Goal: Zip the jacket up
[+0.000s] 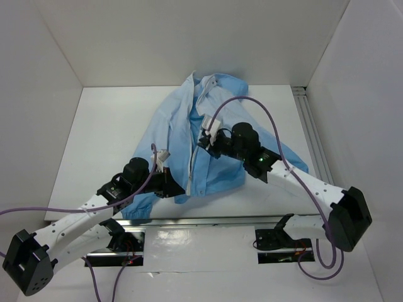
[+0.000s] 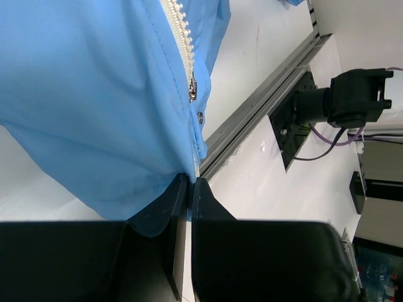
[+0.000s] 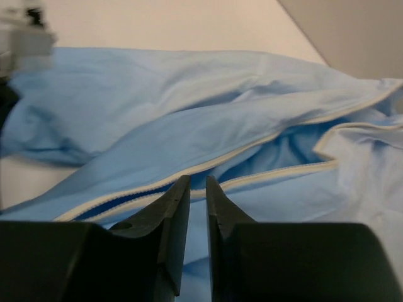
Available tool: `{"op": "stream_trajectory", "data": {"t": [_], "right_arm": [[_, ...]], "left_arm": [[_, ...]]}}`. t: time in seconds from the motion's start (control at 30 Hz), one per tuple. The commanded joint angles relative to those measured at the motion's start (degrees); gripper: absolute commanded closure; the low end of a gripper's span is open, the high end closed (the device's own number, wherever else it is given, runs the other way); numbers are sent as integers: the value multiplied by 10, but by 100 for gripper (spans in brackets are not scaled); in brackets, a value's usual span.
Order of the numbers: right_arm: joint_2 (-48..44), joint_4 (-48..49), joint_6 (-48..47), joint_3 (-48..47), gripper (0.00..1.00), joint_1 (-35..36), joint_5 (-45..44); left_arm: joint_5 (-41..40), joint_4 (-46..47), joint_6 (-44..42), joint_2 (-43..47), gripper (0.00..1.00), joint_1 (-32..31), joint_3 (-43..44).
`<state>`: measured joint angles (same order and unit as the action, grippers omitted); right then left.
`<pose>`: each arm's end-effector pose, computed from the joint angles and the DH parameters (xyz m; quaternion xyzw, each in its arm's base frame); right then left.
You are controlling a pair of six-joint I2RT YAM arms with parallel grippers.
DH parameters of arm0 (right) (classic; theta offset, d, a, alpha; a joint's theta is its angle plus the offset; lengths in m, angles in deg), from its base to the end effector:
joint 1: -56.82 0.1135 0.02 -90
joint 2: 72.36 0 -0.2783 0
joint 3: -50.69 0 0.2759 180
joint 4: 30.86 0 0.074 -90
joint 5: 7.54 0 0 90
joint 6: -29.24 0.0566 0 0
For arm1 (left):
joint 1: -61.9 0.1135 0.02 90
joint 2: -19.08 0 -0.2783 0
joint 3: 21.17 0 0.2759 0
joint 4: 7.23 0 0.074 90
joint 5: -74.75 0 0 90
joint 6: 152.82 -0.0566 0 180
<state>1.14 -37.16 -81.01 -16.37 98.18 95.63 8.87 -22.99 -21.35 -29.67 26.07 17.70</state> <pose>0.2475 0.2350 0.3209 -0.4589 0.6299 0.2017 0.5933 0.1661 -0.1485 0.2210 0.0704 0.8322 -0.4634 0.2963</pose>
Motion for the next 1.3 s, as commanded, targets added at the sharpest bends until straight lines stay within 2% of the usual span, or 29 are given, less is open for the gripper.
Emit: {"op": "stream_trajectory", "data": {"t": [0.0, 0.1, 0.33, 0.67, 1.1, 1.2, 1.27], "right_arm": [[-43, -21, -1, 57, 74, 3, 125], [-55, -7, -77, 109, 61, 3, 186], [-1, -78, -121, 80, 61, -3, 242], [27, -91, -131, 60, 59, 9, 268], [68, -61, -131, 37, 58, 38, 263], [74, -74, -131, 32, 63, 38, 263], [67, -74, -131, 32, 69, 38, 263]], "left_arm": [[-7, 5, 14, 10, 100, -3, 11], [-7, 5, 14, 10, 100, -3, 11], [0, 0, 9, 5, 100, -3, 16], [7, 5, 4, -6, 100, -3, 16], [7, 0, 4, 5, 100, -3, 11], [7, 0, 4, 5, 100, -3, 11], [7, 0, 4, 5, 100, -3, 11]]}}
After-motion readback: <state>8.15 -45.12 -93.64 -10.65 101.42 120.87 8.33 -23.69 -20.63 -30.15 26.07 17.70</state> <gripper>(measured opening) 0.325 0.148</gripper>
